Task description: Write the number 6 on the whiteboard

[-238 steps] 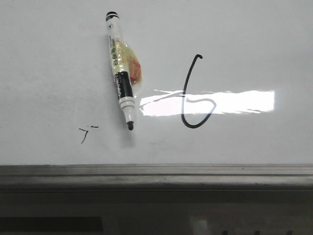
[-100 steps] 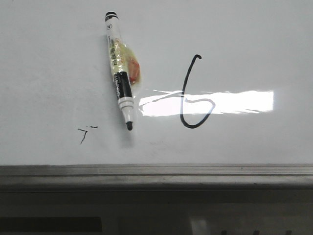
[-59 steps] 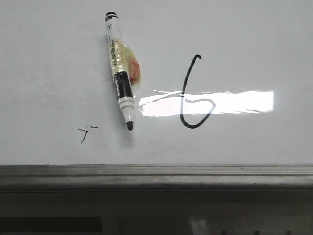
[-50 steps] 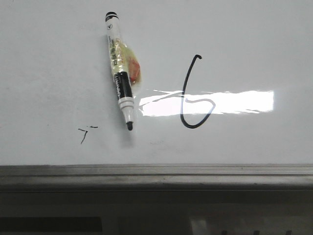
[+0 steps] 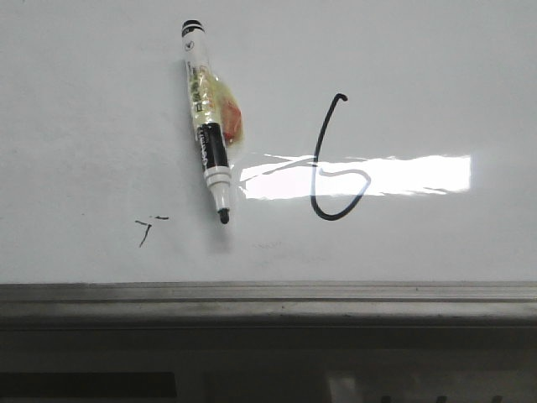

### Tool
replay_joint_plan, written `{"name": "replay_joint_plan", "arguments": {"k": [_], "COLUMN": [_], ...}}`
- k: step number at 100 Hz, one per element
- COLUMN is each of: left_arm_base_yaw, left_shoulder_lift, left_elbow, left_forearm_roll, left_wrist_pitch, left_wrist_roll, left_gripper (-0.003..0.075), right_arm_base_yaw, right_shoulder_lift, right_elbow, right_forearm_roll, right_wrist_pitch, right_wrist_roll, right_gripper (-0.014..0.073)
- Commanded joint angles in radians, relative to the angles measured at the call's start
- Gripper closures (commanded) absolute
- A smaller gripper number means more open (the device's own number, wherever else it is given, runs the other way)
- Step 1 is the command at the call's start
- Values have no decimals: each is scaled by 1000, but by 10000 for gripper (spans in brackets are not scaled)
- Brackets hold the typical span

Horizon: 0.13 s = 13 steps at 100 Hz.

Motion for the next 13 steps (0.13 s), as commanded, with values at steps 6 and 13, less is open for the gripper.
{"name": "replay_joint_plan", "arguments": {"k": [6,13], "left_arm_base_yaw": [3,3], "left_shoulder_lift": [11,11], "left_elbow": [21,21], "left_forearm_roll": [-5,-5], "left_wrist_pitch": [-82,-82], "left_wrist_roll": [-11,-11], "left_gripper": [741,741], "right_arm_base_yaw": [-7,-7], "right_shoulder_lift": [-16,-16], "right_elbow": [15,15], "right_forearm_roll": [-1,-1], "right_wrist_pitch": [-28,-28], "right_wrist_roll": [3,3], "right_gripper": [636,636]}}
